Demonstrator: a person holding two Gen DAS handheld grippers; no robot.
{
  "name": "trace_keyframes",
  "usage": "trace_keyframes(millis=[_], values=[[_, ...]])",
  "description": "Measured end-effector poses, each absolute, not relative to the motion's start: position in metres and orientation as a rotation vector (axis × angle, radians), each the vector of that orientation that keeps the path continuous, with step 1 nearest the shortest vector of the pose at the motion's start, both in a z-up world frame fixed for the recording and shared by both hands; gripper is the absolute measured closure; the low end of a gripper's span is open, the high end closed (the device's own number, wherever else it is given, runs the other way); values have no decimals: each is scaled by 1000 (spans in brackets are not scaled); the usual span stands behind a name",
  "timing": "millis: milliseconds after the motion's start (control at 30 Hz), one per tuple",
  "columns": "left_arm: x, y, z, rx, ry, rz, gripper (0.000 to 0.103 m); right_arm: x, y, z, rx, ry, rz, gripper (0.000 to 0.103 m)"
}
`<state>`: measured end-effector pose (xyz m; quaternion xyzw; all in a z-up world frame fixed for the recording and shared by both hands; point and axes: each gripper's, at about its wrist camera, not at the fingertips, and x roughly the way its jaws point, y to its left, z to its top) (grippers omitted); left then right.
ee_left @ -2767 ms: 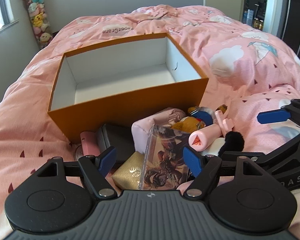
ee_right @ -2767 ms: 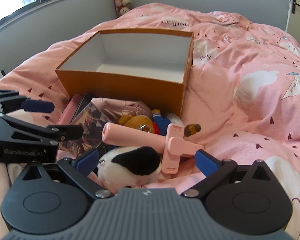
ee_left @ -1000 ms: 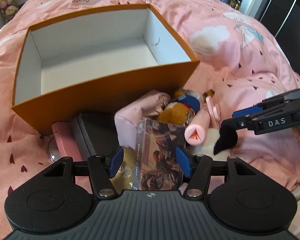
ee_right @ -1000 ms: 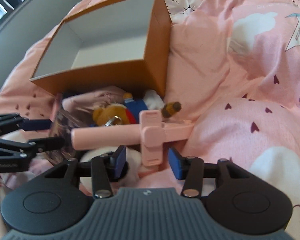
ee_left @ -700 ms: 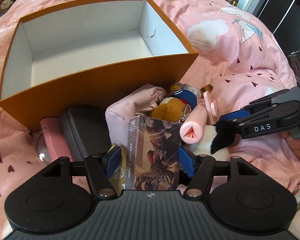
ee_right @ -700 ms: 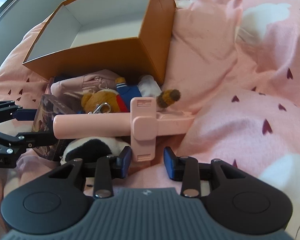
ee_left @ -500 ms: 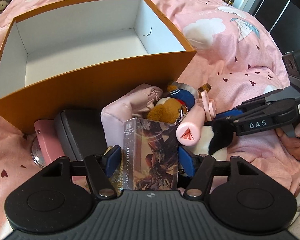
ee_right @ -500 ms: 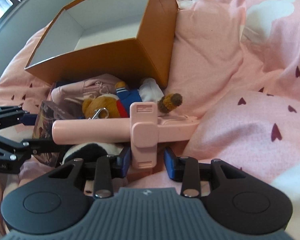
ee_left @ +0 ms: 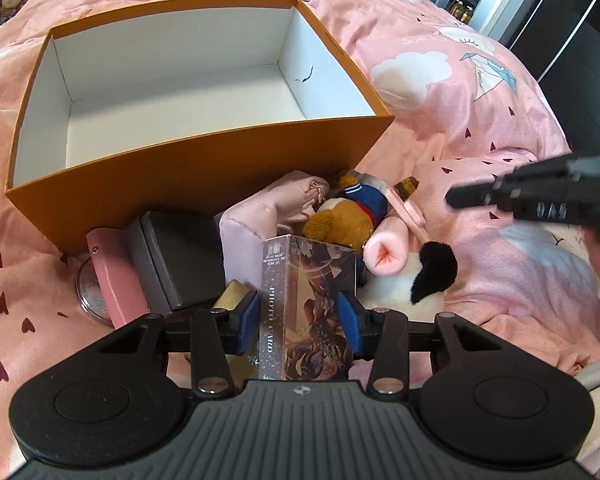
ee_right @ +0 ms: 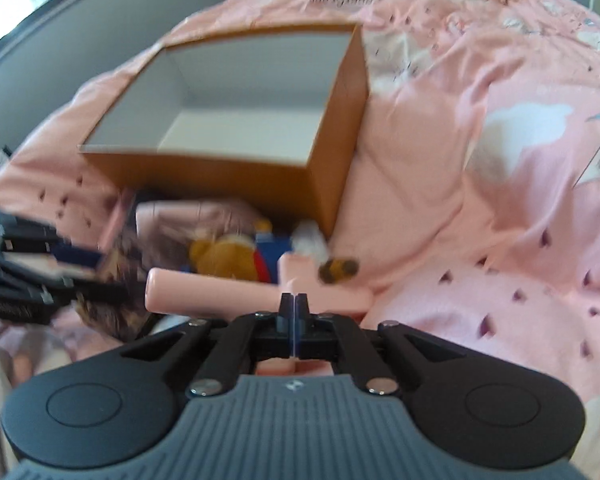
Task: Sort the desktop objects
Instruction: 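Grasp the pink selfie stick with the right tool while the left grasps the photo card box, then lift the pink selfie stick with the right tool while the left lifts the photo card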
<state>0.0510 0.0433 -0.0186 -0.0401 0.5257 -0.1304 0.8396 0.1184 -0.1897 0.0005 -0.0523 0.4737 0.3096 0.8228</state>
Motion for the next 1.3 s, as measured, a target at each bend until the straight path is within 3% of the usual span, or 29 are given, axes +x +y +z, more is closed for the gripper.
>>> trace_keyframes(millis=[67, 200, 300, 567, 700, 867, 1067, 1300], values=[[51, 43, -20, -80, 1116, -271, 54, 125, -189, 1, -141, 1011, 636, 103], [52, 43, -25, -83, 1146, -285, 50, 138, -198, -16, 27, 1176, 643, 93], [53, 45, -29, -109, 1153, -289, 48, 139, -207, -36, 170, 1288, 610, 63], [53, 43, -30, -103, 1147, -283, 47, 135, -206, -67, 219, 1310, 616, 60], [52, 45, -28, -115, 1137, -274, 51, 132, -203, -62, 209, 1266, 627, 70], [53, 45, -27, -124, 1132, -268, 53, 123, -205, -41, 170, 1160, 598, 70], [53, 42, -26, -103, 1119, -264, 53, 141, -228, -47, 423, 1150, 506, 70], [54, 42, -26, -110, 1112, -255, 53, 156, -248, -69, 769, 1196, 474, 61]])
